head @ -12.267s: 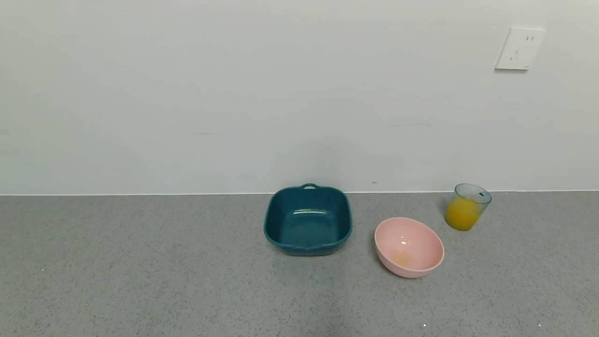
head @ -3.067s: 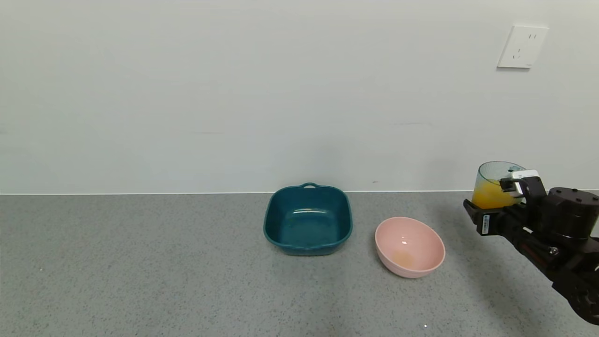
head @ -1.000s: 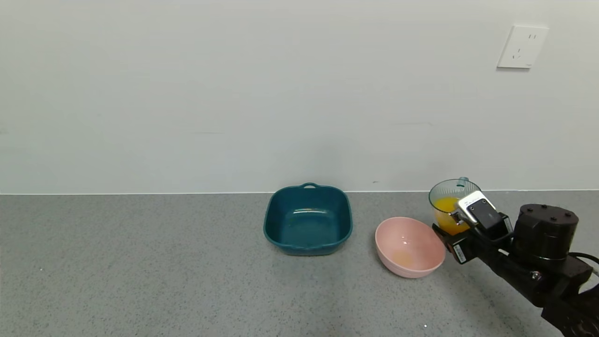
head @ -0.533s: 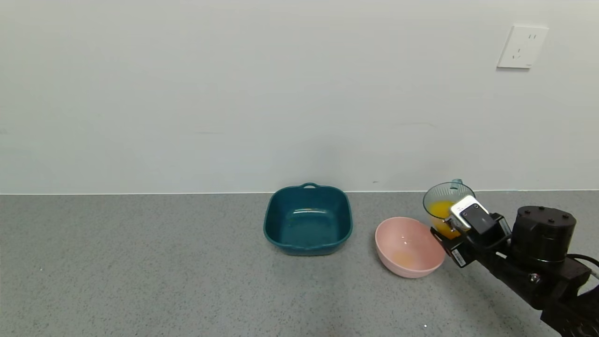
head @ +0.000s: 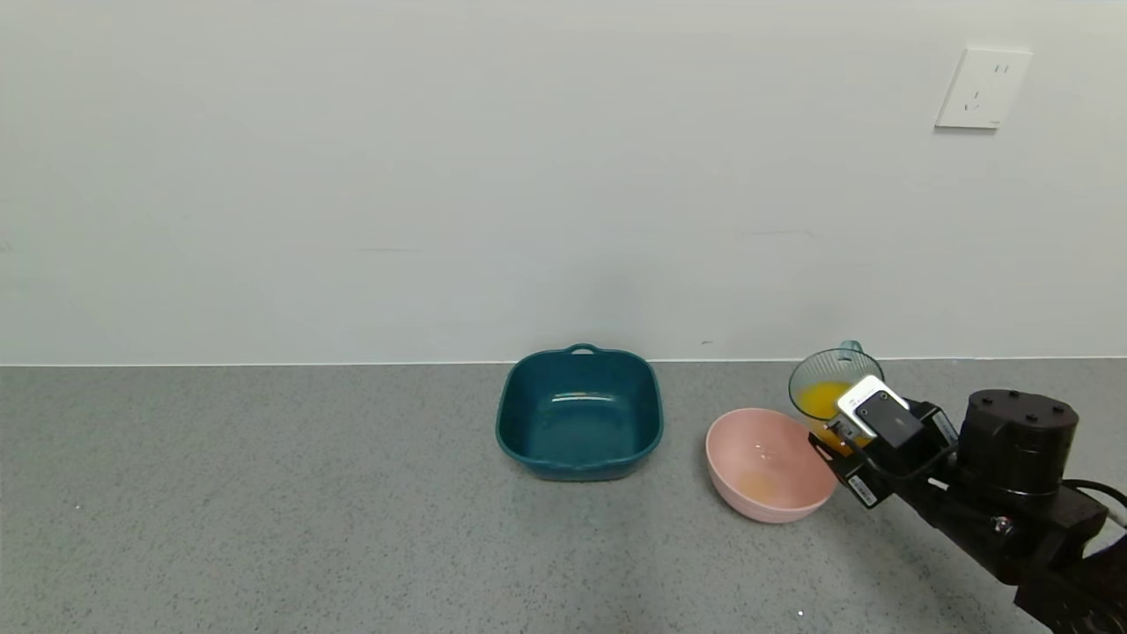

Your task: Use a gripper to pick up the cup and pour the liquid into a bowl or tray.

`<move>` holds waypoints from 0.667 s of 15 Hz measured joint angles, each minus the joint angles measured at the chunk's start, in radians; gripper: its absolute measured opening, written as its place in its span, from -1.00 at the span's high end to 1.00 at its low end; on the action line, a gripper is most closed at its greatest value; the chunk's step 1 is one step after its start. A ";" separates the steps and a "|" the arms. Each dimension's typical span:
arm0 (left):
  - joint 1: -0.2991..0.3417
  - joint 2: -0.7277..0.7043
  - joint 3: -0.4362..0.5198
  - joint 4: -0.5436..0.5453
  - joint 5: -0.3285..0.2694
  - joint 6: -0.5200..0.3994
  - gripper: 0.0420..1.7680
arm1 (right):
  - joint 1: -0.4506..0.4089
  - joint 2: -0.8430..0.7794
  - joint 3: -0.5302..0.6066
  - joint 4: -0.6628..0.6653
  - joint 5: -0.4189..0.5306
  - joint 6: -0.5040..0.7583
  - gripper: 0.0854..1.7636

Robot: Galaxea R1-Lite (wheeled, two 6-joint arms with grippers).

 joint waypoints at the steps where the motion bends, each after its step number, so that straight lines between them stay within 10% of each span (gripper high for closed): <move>1: 0.000 0.000 0.000 0.000 0.000 0.000 -0.94 | 0.000 0.003 0.000 -0.001 -0.002 -0.008 -0.49; 10: 0.000 0.000 0.000 0.000 0.000 0.000 -0.94 | -0.020 0.014 0.000 0.023 -0.017 -0.088 -0.49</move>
